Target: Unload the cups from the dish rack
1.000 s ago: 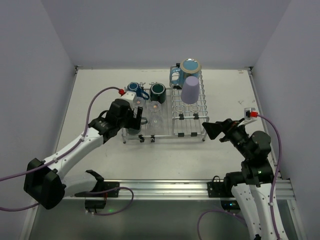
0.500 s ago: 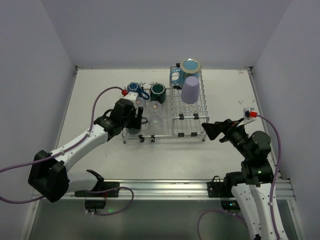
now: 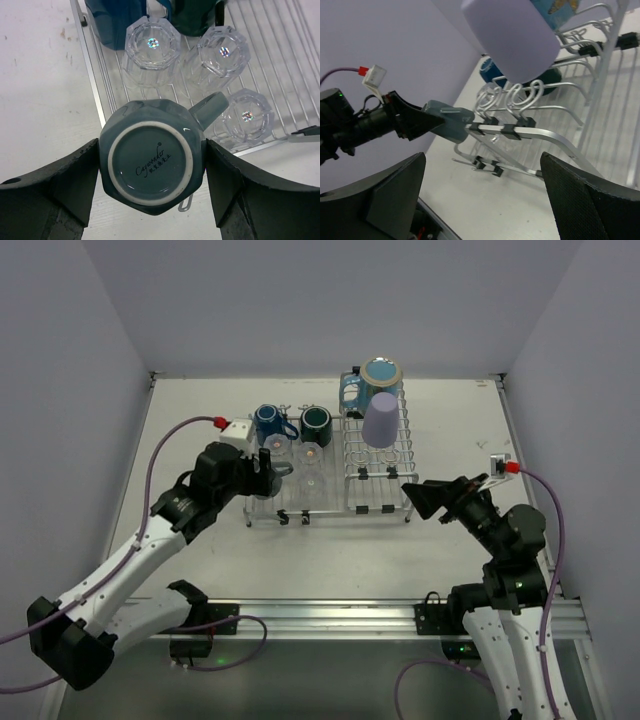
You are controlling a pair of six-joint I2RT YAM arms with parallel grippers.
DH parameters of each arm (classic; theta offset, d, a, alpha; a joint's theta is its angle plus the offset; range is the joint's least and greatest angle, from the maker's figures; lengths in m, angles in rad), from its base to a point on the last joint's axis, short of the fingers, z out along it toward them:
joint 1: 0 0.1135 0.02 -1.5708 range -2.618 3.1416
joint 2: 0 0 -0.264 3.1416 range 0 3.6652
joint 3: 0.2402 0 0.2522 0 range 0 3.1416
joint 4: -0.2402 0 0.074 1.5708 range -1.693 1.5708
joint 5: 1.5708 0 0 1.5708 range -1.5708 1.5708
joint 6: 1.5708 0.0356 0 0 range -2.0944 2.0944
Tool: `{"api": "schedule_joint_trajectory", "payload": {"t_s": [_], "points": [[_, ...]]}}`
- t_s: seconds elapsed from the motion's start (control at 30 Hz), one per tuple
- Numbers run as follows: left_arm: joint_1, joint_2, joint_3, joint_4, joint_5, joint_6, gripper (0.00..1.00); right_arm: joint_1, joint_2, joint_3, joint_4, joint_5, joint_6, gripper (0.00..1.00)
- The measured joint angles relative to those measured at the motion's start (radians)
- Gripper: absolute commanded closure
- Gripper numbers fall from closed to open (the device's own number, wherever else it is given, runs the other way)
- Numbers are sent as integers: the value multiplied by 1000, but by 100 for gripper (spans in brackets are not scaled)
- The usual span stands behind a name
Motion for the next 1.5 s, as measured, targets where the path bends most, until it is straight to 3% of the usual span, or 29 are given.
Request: {"api": "schedule_joint_trajectory", "payload": {"t_s": [0.27,0.5,0.83,1.17,1.3,1.5], "points": [[0,-156,47,-48,87,-67,87,47,5,-18,222,-101,176,13],[0,-227,112,62,264,-211,87,359,132,34,323,-52,180,21],[0,-254,87,288,472,-457,88,665,327,117,382,100,73,21],[0,-327,-21,432,591,-629,88,775,469,167,475,205,-2,21],[0,-355,-46,451,605,-659,89,803,490,194,533,222,-27,31],[0,-391,-92,478,611,-695,90,861,544,224,594,243,-48,32]]}}
